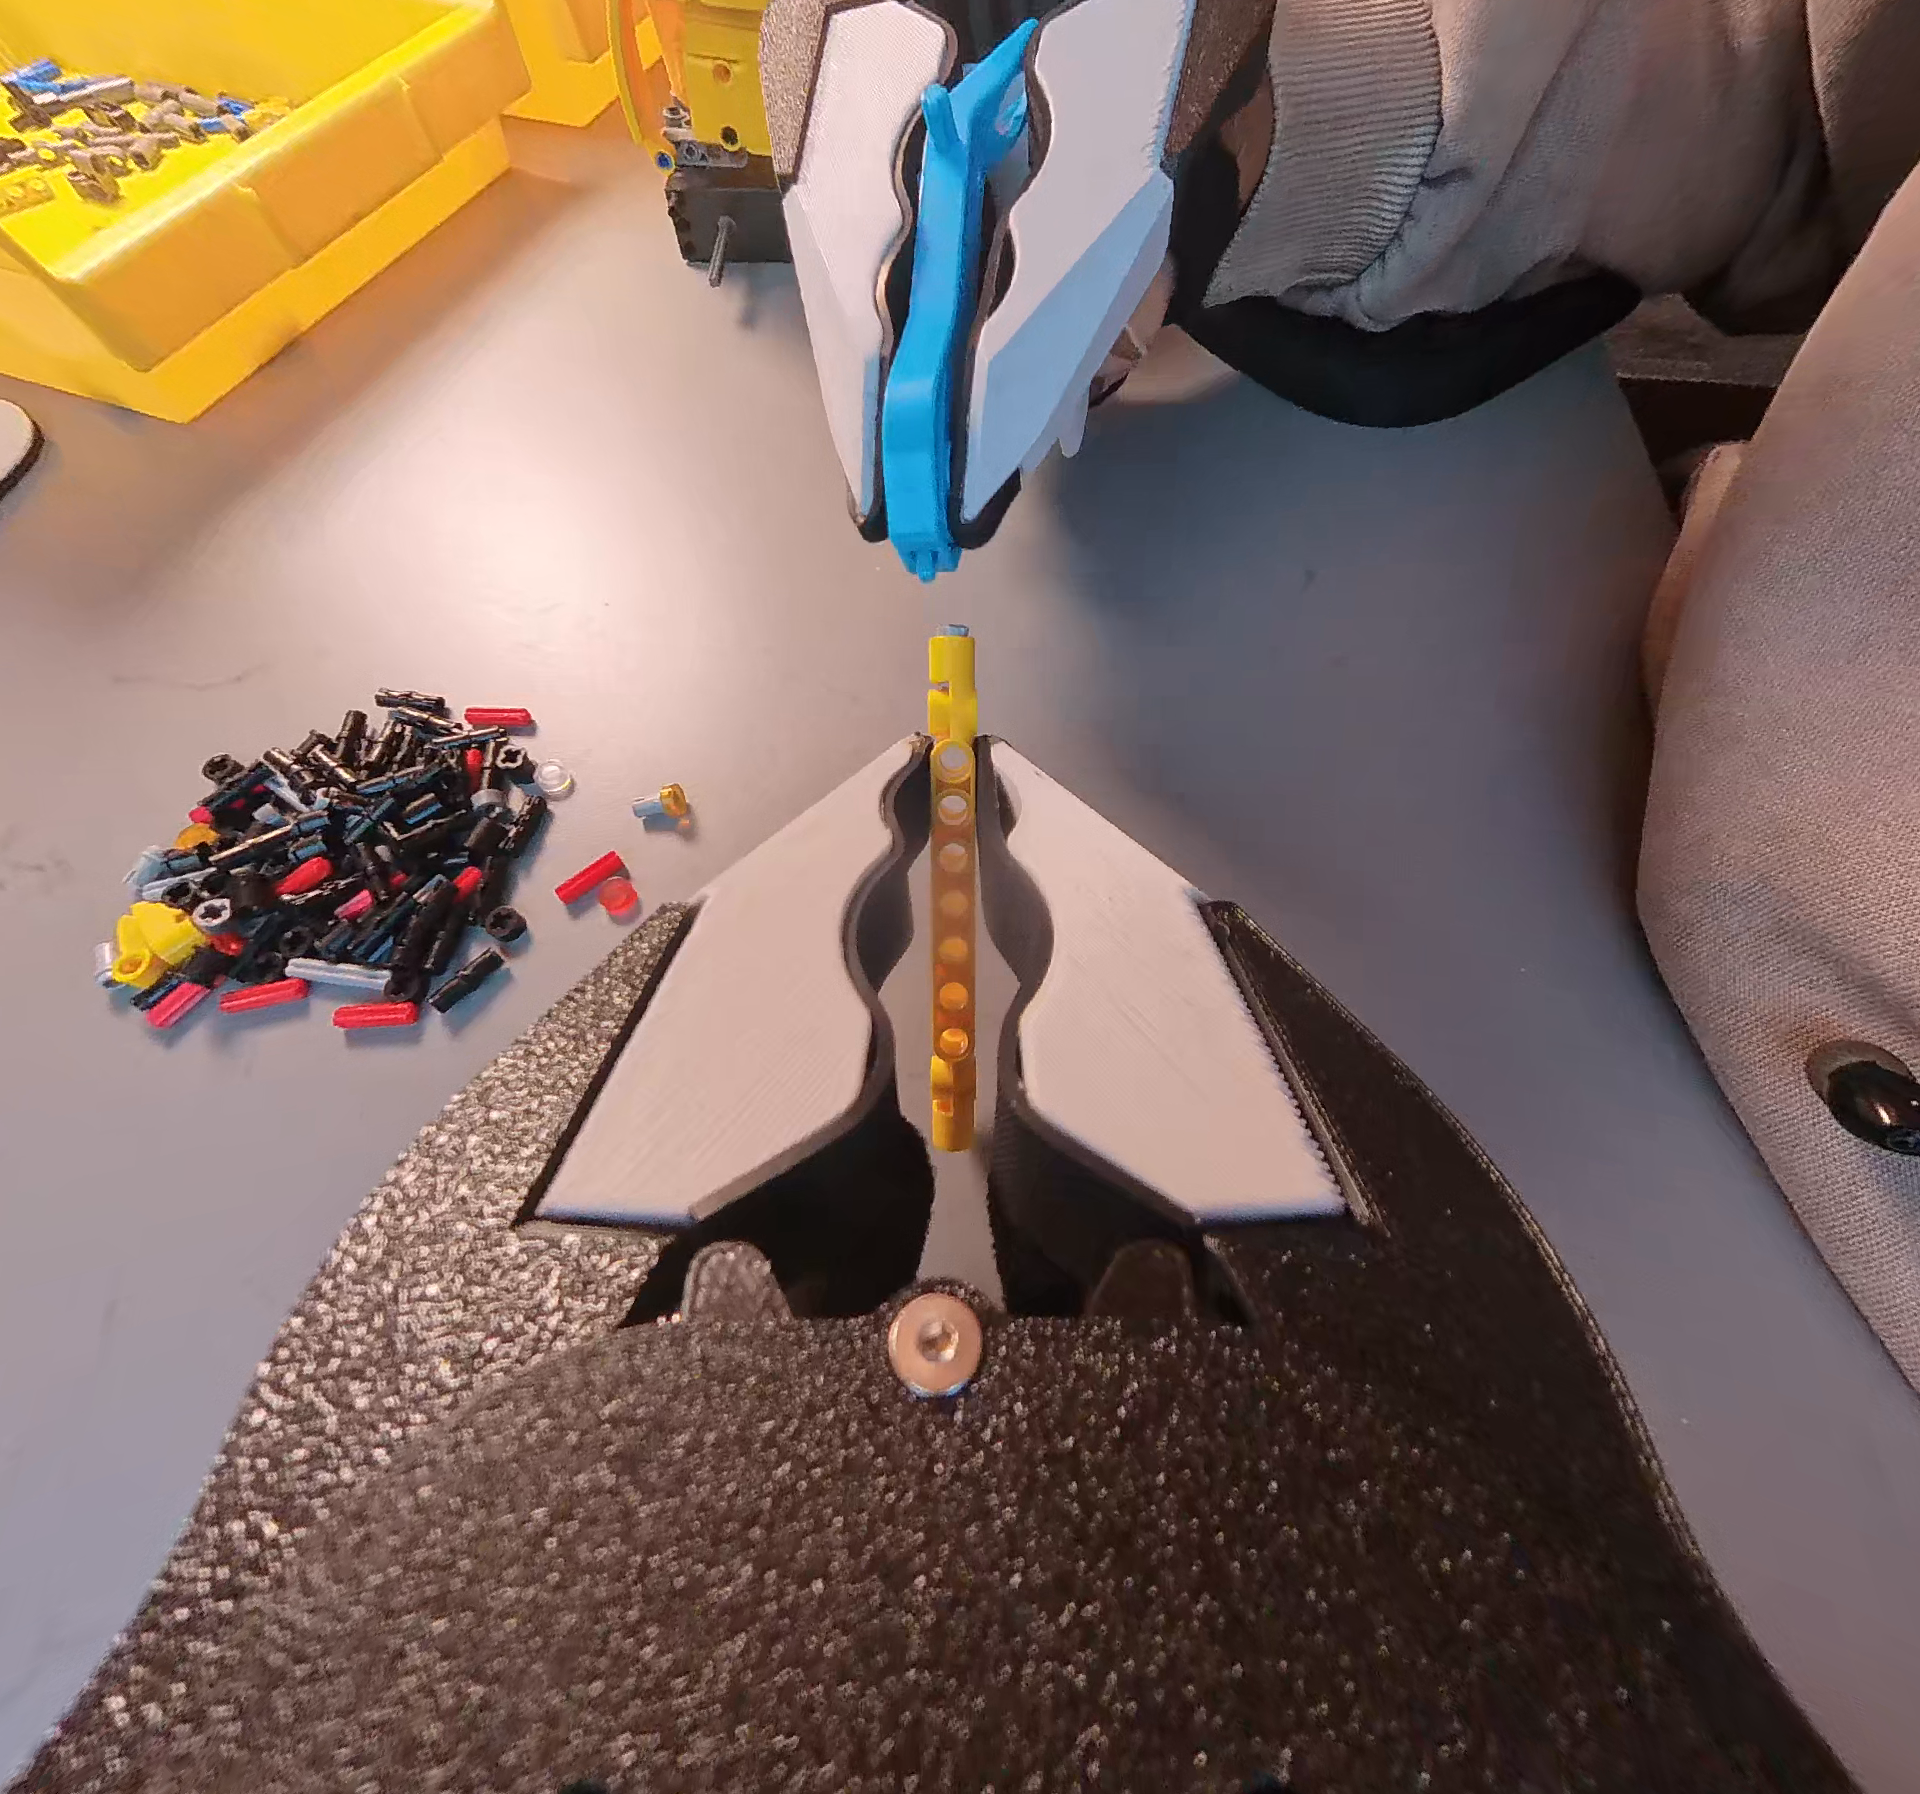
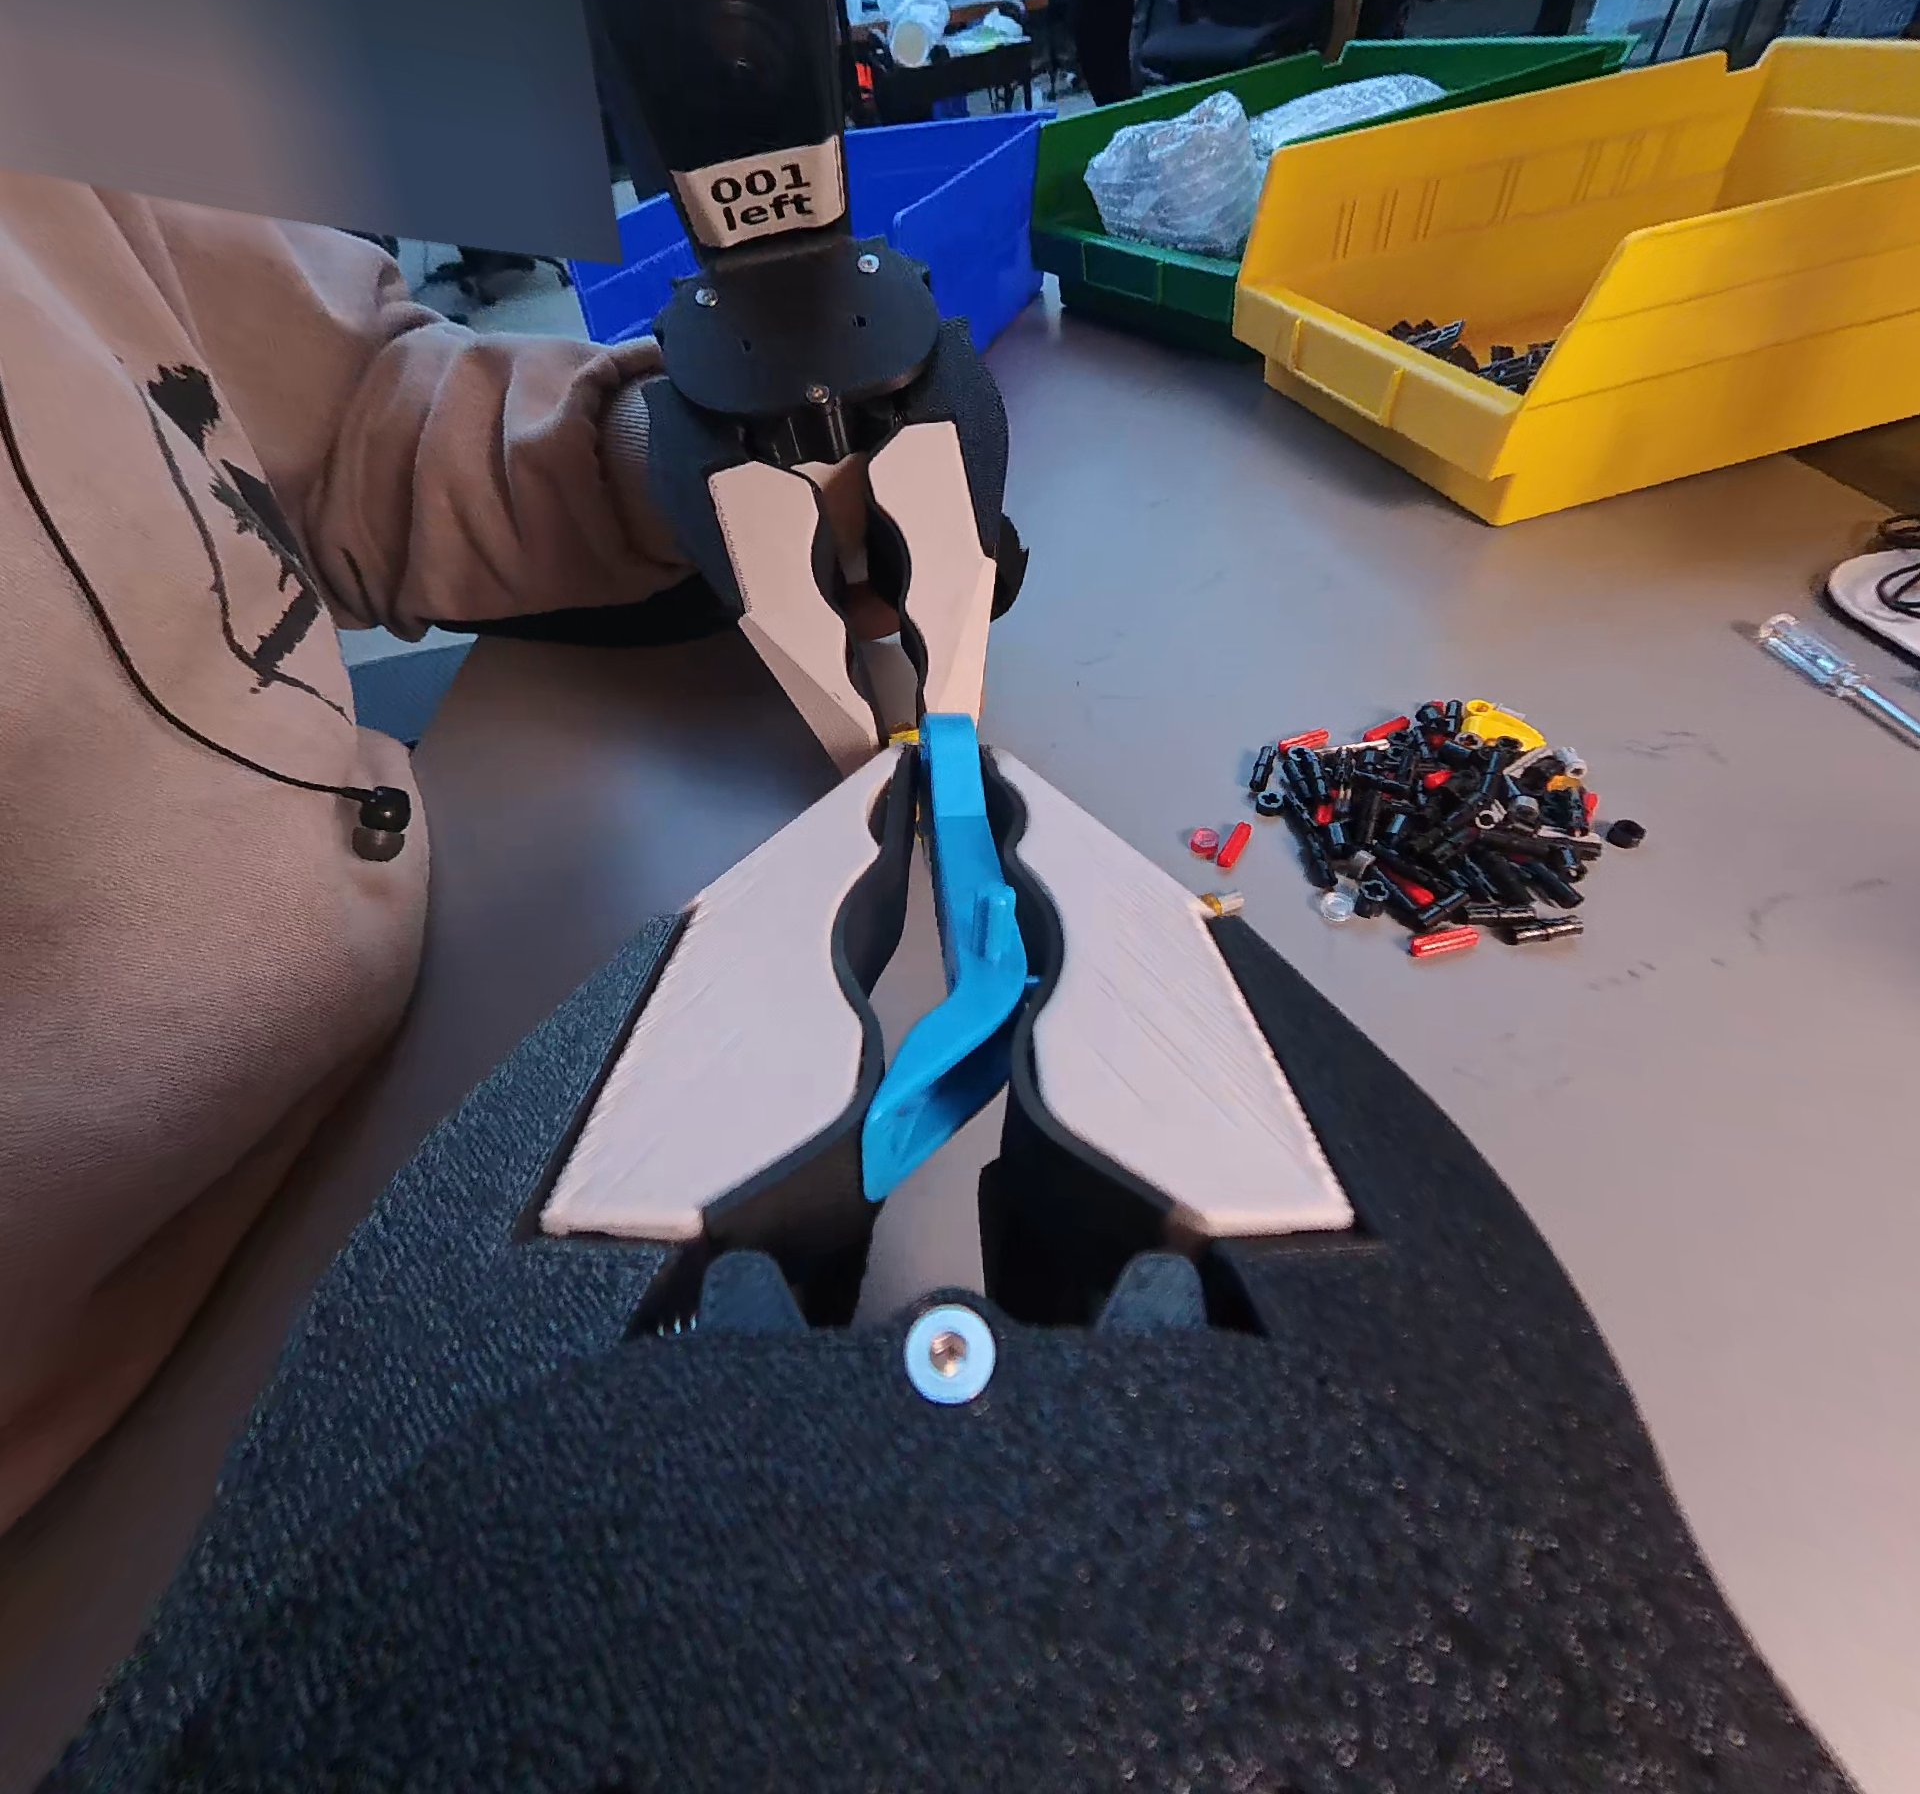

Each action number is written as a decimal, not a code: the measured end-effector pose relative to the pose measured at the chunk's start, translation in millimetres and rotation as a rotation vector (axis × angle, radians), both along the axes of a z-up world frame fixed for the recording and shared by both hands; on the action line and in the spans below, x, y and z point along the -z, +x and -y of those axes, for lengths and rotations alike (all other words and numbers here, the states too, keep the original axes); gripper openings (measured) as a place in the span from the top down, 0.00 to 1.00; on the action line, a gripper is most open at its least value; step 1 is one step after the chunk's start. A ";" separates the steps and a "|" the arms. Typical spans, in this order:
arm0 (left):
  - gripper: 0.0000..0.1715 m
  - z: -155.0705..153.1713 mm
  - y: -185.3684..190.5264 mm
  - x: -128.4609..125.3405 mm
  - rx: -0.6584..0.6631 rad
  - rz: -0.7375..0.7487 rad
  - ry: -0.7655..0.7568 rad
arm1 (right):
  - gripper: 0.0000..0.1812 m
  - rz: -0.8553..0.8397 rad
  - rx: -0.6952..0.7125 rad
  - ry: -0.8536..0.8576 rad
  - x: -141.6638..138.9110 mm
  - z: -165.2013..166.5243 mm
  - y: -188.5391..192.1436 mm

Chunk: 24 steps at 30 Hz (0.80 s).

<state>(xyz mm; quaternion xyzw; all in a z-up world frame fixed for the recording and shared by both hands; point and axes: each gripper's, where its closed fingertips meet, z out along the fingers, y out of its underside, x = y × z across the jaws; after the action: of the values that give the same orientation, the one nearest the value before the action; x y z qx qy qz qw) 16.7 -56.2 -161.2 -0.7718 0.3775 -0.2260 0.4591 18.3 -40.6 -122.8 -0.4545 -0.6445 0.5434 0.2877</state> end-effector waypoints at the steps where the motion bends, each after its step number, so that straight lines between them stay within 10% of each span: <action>1: 0.97 -0.1 0.0 0.3 0.000 0.001 -0.003 | 0.94 0.003 -0.004 0.002 0.7 0.9 0.5; 18: 0.97 -0.6 2.5 16.4 -0.009 -0.106 -0.030 | 0.95 0.140 -0.009 0.270 25.3 5.5 1.1; 24: 0.97 -4.0 3.8 20.3 -0.031 -0.123 -0.042 | 0.95 0.185 -0.001 0.104 31.6 2.8 0.6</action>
<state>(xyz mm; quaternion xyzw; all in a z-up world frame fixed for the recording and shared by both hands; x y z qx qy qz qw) 20.5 -52.1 -181.6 -0.7993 0.3883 -0.1788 0.4223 18.8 -43.5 -154.4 -0.4870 -0.6958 0.4651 0.2498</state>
